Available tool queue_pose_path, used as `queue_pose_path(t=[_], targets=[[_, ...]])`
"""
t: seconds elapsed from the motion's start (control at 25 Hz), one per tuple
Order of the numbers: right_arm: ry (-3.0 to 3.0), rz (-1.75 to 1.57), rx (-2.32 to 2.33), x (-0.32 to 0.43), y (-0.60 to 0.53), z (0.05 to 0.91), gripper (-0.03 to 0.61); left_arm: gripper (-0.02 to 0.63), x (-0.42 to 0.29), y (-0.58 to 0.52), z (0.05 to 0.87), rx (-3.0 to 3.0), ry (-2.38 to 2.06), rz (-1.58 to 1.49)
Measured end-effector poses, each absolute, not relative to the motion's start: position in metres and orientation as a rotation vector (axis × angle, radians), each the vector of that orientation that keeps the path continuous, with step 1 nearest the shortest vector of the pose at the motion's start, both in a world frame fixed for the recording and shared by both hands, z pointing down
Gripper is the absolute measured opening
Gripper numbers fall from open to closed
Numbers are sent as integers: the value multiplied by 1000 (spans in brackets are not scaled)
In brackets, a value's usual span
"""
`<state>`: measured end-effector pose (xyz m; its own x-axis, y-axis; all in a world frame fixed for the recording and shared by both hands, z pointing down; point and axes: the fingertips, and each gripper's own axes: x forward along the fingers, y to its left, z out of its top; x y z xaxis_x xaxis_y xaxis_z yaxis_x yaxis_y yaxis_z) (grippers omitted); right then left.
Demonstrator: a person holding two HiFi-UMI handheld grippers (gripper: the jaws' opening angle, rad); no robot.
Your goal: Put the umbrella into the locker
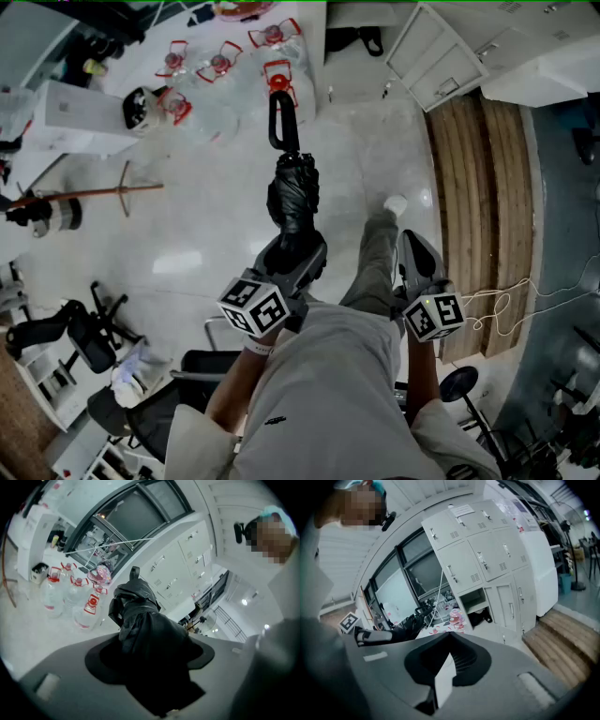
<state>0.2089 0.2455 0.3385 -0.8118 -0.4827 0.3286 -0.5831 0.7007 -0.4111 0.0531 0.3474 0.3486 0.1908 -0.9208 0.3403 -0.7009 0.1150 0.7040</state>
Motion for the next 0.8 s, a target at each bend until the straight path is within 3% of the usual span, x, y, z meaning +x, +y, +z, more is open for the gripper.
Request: queue_pose_path(t=[0.32, 0.8], targets=[[-2670, 680, 933, 211, 391, 282, 2, 341, 74, 515, 312, 1705, -1536, -94], [-2643, 497, 1033, 276, 419, 265, 3, 342, 142, 525, 295, 1749, -1442, -49]])
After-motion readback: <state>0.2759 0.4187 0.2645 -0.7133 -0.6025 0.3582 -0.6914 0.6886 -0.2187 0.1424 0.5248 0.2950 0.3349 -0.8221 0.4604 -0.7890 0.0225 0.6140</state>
